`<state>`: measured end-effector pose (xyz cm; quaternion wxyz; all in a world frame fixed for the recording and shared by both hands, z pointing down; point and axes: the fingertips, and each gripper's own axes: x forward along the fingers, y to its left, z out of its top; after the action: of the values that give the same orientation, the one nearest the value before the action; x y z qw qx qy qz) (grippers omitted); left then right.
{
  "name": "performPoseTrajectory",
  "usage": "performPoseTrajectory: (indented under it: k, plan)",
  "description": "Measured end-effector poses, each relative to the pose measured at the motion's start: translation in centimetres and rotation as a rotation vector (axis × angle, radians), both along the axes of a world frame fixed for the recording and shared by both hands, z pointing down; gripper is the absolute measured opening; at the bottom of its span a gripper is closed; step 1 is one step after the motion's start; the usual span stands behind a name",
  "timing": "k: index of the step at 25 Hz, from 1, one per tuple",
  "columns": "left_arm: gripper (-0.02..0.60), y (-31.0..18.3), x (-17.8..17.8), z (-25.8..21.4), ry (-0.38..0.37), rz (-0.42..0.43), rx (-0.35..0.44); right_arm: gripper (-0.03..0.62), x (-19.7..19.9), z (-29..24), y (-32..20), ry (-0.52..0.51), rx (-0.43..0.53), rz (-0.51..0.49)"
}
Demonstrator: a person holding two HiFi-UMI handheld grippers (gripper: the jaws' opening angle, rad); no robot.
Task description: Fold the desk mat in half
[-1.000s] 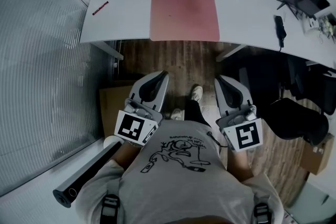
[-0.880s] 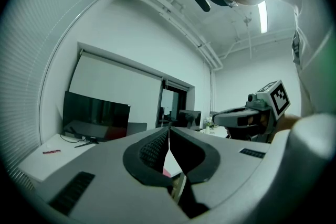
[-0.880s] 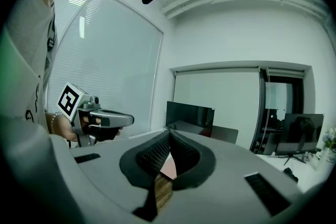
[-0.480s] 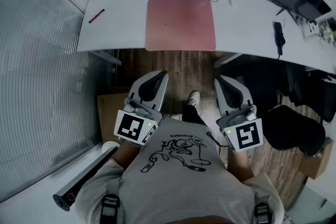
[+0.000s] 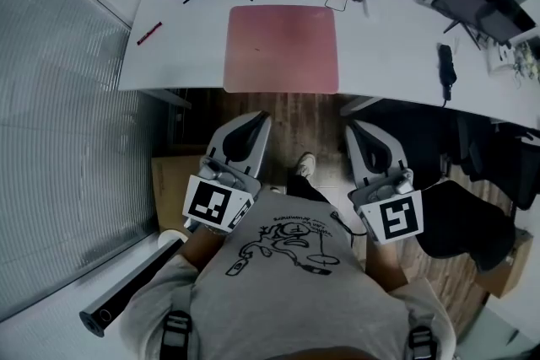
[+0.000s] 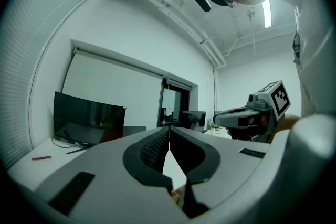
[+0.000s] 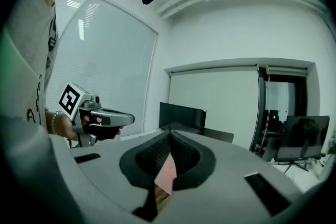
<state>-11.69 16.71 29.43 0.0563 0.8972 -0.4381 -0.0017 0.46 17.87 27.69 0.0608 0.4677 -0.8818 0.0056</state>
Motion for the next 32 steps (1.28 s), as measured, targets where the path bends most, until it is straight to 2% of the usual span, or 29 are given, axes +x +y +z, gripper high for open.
performPoseTrajectory:
  k: [17,32]
  plan:
    - [0.025,-4.5,7.4,0.0,-0.028,-0.017,-0.009,0.006,7.7,0.5,-4.8,-0.022,-0.008,-0.006]
    - [0.025,-9.5,11.8,0.9,-0.042,-0.037,-0.019,0.006,12.2,1.7,-9.7,-0.031,-0.027,-0.021]
